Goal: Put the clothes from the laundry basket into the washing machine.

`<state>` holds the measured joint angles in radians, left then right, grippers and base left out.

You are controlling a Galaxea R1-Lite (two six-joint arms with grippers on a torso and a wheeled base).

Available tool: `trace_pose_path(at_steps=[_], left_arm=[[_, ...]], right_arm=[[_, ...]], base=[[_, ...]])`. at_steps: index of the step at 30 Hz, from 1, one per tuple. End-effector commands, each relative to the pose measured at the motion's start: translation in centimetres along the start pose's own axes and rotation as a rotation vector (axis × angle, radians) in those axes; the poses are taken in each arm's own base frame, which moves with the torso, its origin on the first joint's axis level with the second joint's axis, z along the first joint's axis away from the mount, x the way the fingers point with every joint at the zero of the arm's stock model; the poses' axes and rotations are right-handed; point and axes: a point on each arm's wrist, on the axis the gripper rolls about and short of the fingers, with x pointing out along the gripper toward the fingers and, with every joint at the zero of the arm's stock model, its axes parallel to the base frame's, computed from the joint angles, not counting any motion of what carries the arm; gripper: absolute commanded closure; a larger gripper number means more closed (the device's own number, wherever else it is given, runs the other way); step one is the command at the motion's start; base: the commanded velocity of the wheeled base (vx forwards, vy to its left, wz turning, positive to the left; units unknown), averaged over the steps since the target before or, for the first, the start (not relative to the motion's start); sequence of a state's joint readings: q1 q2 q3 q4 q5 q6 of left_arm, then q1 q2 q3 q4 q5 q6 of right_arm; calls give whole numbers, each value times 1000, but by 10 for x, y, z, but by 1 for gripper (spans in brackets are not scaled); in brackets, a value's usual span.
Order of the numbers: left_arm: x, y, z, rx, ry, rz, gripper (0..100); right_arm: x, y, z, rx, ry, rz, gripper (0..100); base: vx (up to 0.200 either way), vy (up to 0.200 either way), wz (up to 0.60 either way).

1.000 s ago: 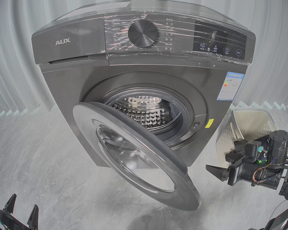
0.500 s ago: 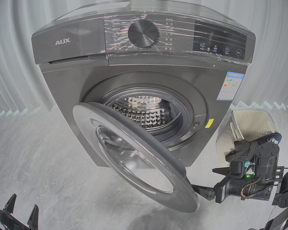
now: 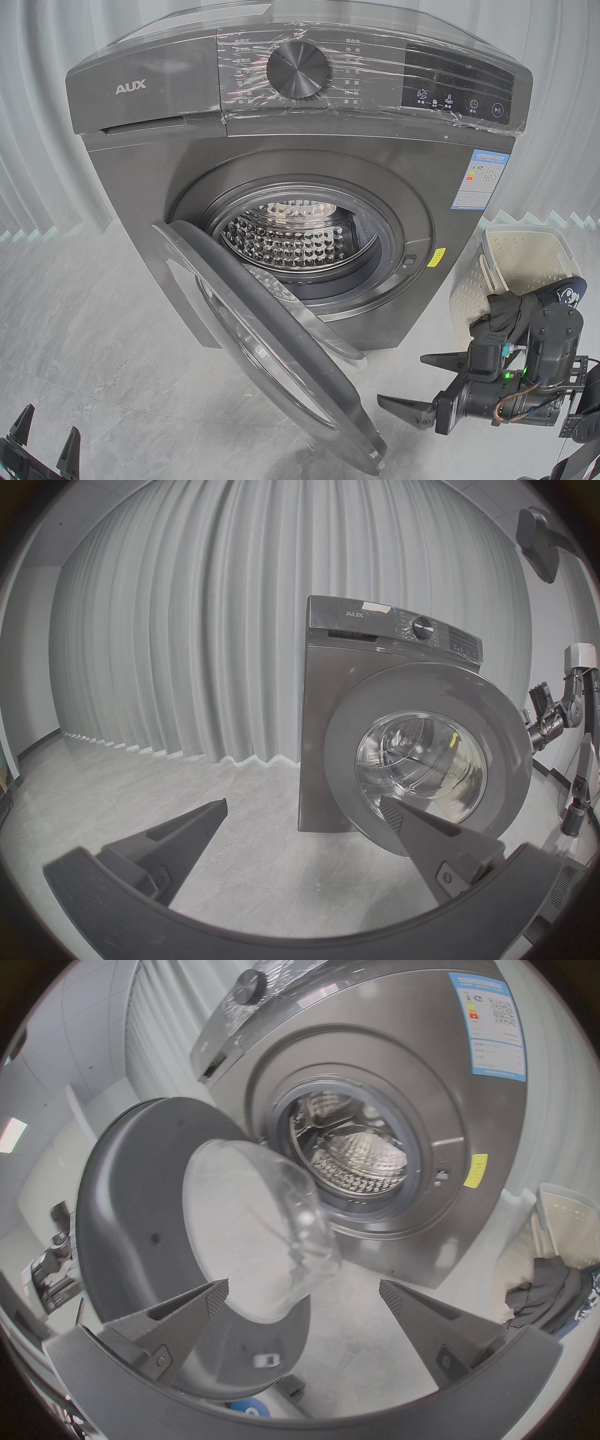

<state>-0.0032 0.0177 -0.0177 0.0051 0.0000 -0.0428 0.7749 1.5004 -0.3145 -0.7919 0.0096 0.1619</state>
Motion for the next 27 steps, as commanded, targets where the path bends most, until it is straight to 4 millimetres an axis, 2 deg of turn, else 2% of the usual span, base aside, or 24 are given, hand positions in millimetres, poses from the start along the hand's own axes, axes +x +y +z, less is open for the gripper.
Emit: trace_pose_path(at_steps=[1,4,8,10,20,27], left_arm=[[0,0,-4,0,3,0,0],[0,0,-4,0,3,0,0],[0,0,-4,-2,3,0,0],[0,0,-4,-2,3,0,0],[0,0,-4,-2,4,0,0],[0,0,-4,-2,4,0,0]], right_arm=[[23,-21,11,65,-18,-152,0],[33,-38,16,98,-29,-239,0],[40,-44,18,106,-24,-266,0],[51,-50,13,115,4,-283,0],[74,-52,2,104,18,-275,0],[79,-36,-5,76,49,-217,0]], base=[[0,0,0],[0,0,0],[0,0,0],[0,0,0],[0,0,0],[0,0,0]])
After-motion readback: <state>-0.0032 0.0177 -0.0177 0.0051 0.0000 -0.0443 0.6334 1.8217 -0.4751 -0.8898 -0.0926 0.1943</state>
